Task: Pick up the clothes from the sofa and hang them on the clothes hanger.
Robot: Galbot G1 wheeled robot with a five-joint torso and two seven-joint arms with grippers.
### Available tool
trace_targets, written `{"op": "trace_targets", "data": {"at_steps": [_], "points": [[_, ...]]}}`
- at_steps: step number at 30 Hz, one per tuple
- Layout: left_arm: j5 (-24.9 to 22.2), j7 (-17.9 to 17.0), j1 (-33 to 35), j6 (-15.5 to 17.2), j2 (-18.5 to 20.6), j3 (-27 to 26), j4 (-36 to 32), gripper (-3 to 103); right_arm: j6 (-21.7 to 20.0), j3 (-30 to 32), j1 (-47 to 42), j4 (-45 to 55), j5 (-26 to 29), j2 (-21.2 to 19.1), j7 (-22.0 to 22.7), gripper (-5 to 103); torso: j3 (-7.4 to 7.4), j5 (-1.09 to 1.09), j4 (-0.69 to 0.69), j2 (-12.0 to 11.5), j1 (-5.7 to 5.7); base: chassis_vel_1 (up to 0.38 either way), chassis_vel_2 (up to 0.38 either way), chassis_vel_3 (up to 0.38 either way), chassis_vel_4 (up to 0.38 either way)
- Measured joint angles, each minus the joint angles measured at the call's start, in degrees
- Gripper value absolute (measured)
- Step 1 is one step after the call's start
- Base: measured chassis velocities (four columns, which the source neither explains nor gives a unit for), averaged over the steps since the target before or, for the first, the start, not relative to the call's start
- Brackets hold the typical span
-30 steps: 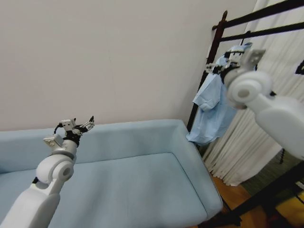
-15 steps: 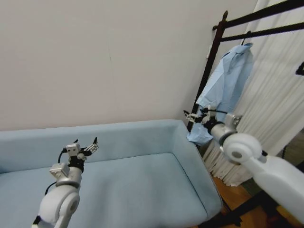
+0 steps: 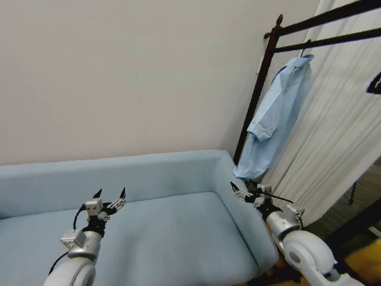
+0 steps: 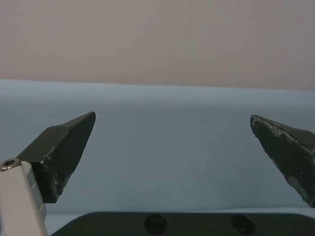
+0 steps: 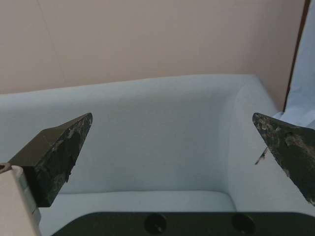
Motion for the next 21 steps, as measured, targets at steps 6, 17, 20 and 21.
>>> {"op": "trace_targets", "data": {"at_steps": [6, 17, 20, 21], "points": [[2.2, -1.9, 3.2, -0.2, -3.8, 0.2, 0.0, 100, -0.9, -3.1, -1.0, 1.9, -4.7, 2.9, 0.8, 100, 0.00, -0.01, -0.01, 0.0, 0.00, 0.000, 0.000, 0.000, 0.000], [4.2, -2.2, 3.4, -0.5, -4.1, 2.2, -1.1, 100, -1.9, -5.2, -1.2, 2.9, -9.1, 4.2, 2.8, 100, 0.00, 0.00, -0.02, 0.0, 0.01, 0.000, 0.000, 0.000, 0.000], [5.1, -2.1, 3.2, -0.9, -4.0, 2.3, -1.1, 100, -1.7, -5.7, -1.1, 2.8, -9.8, 4.2, 2.8, 100, 0.01, 0.00, -0.02, 0.0, 0.01, 0.000, 0.000, 0.000, 0.000], [5.5, -1.9, 3.1, -1.2, -3.9, 2.4, -1.0, 100, -1.6, -5.9, -0.9, 2.7, -10.0, 4.2, 2.8, 100, 0.00, 0.00, -0.02, 0.0, 0.01, 0.000, 0.000, 0.000, 0.000]]}}
